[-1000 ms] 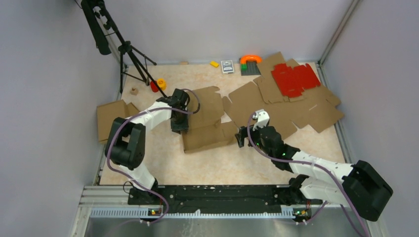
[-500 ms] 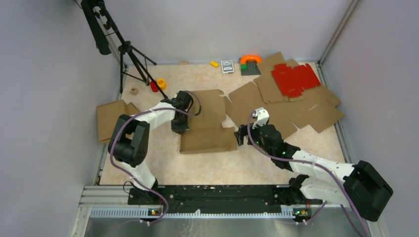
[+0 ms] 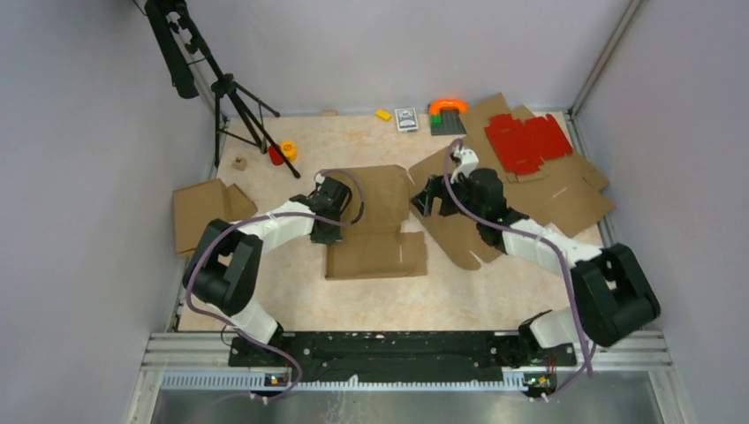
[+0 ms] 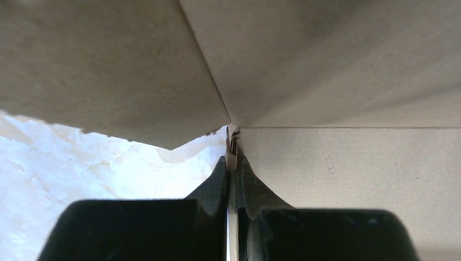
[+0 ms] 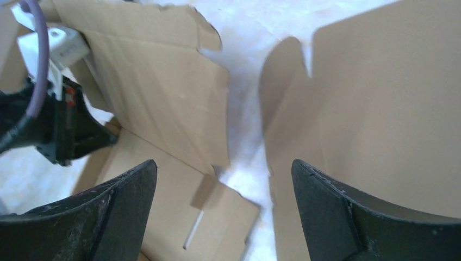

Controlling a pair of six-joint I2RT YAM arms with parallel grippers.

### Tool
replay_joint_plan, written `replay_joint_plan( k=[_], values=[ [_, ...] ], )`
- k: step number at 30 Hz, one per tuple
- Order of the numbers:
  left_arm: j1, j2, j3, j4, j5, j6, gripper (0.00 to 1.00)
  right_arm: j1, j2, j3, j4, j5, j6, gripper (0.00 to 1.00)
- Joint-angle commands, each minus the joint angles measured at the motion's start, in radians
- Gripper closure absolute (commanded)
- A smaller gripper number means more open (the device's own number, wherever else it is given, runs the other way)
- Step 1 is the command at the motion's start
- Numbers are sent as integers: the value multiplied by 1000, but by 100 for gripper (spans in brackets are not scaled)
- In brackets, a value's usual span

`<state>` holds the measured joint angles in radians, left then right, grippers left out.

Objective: Fold the paper box

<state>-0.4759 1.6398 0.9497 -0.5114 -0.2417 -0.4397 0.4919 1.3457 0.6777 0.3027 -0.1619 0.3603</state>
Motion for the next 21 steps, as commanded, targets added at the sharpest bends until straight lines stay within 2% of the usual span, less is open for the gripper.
replay_joint_plan(
  k=[1, 6, 13, 15, 17, 21],
  values=[
    [-12, -67, -56, 116, 24, 19, 100, -72, 148, 161, 61, -269, 60, 9],
    [-21, -119, -107, 181, 48, 55, 100, -167, 338, 310, 197, -515, 204, 9],
    [-25, -144, -113, 194, 74, 86, 99, -168, 560, 550, 268, -825, 238, 12],
    [-24, -150, -110, 195, 76, 82, 93, -147, 590, 570, 289, -905, 250, 14],
    [-25, -159, -107, 193, 79, 72, 80, -119, 578, 561, 261, -922, 209, 18],
    [-24, -185, -90, 174, 90, 58, 62, -63, 542, 577, 4, -842, -14, 27]
  ],
)
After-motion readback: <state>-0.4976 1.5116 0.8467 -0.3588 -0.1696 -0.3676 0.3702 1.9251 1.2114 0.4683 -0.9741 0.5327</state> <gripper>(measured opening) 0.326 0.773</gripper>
